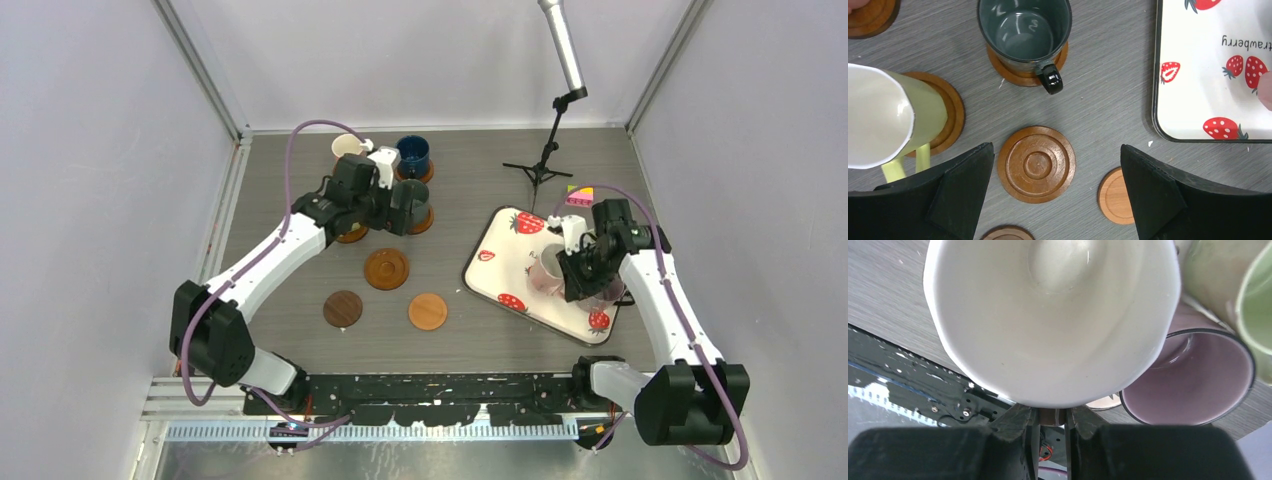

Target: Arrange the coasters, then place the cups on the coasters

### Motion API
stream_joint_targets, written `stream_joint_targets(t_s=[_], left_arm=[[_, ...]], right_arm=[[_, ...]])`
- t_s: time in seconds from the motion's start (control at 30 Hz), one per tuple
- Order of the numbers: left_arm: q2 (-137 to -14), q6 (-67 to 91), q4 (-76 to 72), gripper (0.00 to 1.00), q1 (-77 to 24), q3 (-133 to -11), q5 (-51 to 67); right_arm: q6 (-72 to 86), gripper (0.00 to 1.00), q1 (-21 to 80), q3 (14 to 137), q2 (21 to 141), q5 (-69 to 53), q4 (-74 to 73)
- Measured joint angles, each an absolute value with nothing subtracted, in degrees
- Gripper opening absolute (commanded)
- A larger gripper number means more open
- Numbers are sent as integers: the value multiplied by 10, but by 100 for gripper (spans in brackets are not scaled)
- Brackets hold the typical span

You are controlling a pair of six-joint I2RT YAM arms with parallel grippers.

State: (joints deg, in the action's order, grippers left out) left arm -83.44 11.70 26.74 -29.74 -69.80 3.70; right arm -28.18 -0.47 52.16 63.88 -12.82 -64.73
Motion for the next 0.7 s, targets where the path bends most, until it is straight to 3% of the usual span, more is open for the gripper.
stream_joint_targets(t_s=[0.3, 0.7], left_arm=[[-811, 123, 274, 100, -267, -698, 37], [-723, 132, 302, 100, -181, -718, 22]], right_arm=[[-197, 0, 59, 610, 662, -144, -638], [-7, 0, 280, 716, 812, -53, -554]])
